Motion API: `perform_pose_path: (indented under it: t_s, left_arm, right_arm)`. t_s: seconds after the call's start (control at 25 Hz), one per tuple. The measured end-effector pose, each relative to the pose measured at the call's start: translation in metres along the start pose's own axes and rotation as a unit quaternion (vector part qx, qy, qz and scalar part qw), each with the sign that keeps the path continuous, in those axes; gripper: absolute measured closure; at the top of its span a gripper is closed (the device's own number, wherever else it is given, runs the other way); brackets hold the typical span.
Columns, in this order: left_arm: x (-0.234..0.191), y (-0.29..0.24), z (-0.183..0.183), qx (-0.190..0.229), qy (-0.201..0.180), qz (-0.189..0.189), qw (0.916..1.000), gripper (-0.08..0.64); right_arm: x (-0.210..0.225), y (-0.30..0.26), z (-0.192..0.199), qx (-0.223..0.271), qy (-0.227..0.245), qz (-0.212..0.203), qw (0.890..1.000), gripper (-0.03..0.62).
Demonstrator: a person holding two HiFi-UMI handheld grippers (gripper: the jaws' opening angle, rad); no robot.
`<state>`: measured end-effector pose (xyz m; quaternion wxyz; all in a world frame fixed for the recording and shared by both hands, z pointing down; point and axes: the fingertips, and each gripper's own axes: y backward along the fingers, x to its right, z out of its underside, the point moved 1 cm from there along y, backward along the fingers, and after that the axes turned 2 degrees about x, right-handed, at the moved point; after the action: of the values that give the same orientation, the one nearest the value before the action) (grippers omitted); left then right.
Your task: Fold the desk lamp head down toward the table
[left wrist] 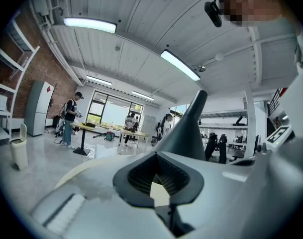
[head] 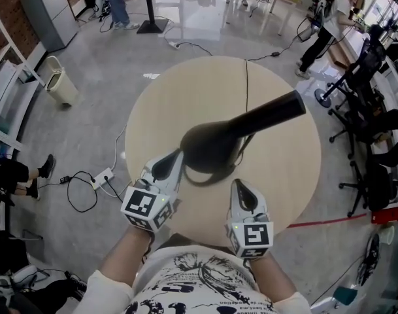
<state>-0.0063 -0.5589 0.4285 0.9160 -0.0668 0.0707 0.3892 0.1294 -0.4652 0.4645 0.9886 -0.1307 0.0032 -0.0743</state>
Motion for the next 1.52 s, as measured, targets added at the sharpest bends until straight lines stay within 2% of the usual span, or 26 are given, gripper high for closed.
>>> perform_pose_path:
  t_s: [0.28, 0.48, 0.64, 0.76, 1.0, 1.24, 1.52]
  left_arm:
    - [0.03, 0.041, -0.01, 0.031, 0.041, -0.046, 0.9976, 0.557]
    - [0.07, 0.065, 0.007, 0.03, 0.023, -0.078, 0.9962, 0.557]
    - [0.097, 0.086, 0.036, 0.01, 0.039, -0.083, 0.9957, 0.557]
    - [0.115, 0.096, 0.048, -0.001, 0.03, -0.07, 0.9971, 0.557]
    - [0.147, 0.126, 0.051, 0.006, 0.013, -0.046, 0.9989, 0.557]
    - [0.188, 0.199, 0.054, 0.015, -0.016, -0.034, 0.9992, 0.557]
    - [0.24, 0.296, 0.058, 0.026, -0.017, -0.034, 0.9989, 0.557]
  right_arm:
    - [0.005, 0.015, -0.008, 0.021, 0.011, -0.04, 0.999, 0.583]
    - [-0.002, 0.026, -0.008, 0.031, 0.024, -0.086, 0.995, 0.583]
    - [-0.016, 0.037, 0.004, 0.034, 0.027, -0.11, 0.993, 0.583]
    - [-0.024, 0.054, 0.008, 0.045, 0.02, -0.122, 0.991, 0.584]
    - [-0.024, 0.102, 0.012, 0.055, 0.018, -0.095, 0.994, 0.583]
    - [-0.044, 0.165, 0.012, 0.072, 0.026, -0.073, 0.994, 0.583]
    - [-0.091, 0.261, 0.041, 0.072, 0.015, -0.067, 0.995, 0.583]
